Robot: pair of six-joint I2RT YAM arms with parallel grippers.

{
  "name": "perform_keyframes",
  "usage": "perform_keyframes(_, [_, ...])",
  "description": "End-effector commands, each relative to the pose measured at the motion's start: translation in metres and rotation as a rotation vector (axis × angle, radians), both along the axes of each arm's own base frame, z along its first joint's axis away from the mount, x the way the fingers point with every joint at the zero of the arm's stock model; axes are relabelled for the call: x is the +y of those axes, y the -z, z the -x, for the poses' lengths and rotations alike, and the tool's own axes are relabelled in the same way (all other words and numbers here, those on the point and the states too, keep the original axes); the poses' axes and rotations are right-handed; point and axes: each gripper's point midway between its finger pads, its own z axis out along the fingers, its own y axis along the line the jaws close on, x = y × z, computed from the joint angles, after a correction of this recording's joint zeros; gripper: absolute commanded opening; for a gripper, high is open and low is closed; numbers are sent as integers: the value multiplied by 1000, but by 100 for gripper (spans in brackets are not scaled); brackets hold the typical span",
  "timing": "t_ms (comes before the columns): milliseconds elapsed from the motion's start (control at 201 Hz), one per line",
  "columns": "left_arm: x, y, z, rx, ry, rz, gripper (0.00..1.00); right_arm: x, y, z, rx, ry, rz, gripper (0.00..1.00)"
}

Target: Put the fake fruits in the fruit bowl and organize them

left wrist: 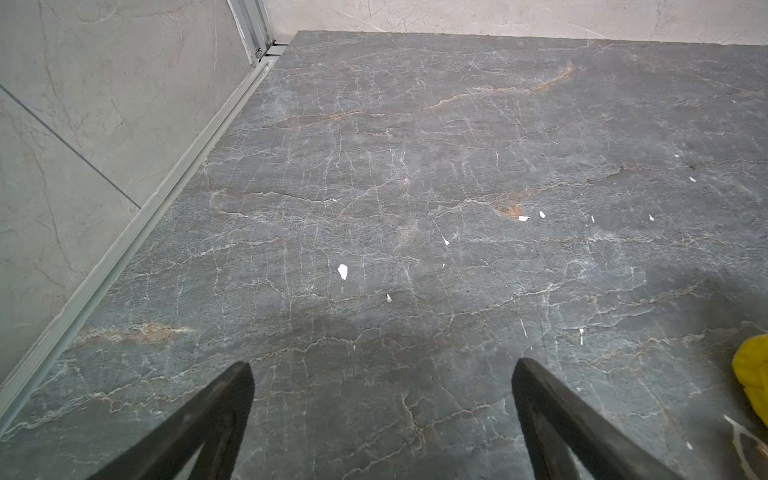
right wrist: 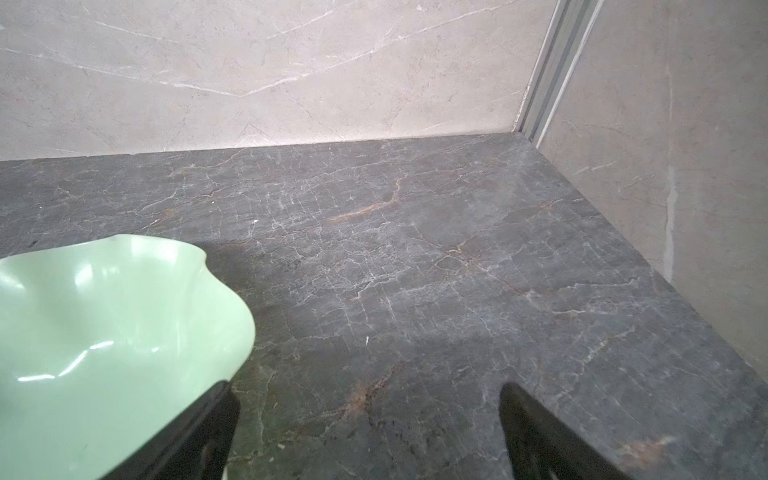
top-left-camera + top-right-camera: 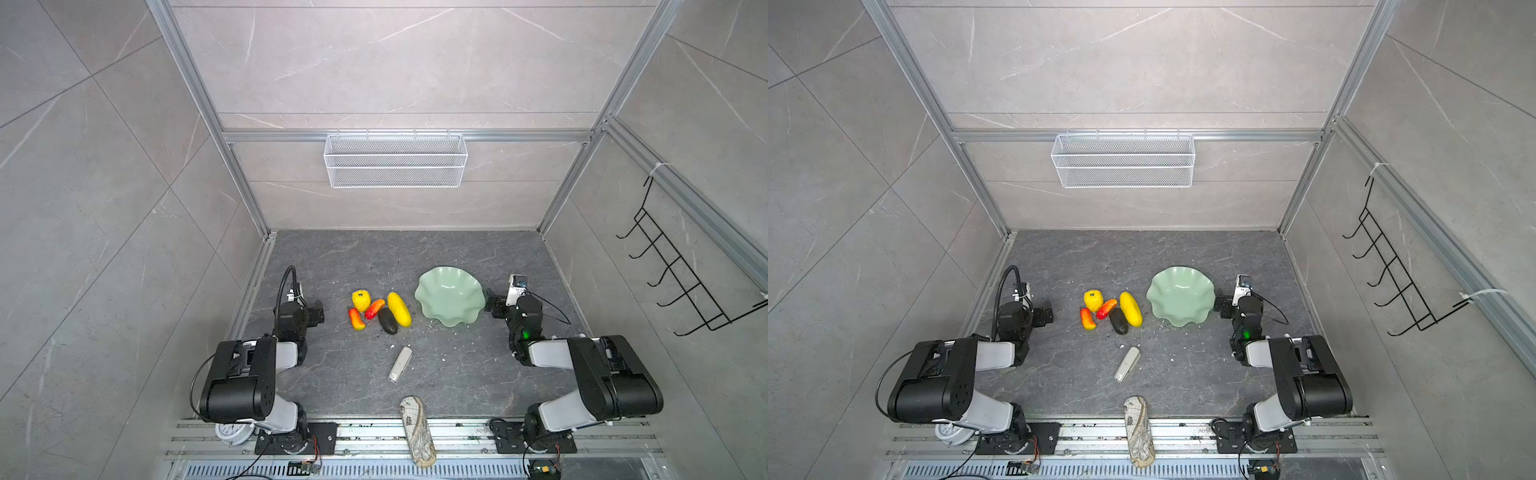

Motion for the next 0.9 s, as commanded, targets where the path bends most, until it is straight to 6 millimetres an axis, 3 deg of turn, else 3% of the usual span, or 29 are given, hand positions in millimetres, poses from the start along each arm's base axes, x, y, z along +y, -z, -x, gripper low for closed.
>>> perform_keyframes(0, [-1, -20, -12, -75, 8, 14, 100, 3, 4, 2, 5, -15, 9, 100])
perform_keyframes(892, [-1, -20, -12, -73, 9, 17, 100, 3, 4, 1, 8, -20, 4, 100])
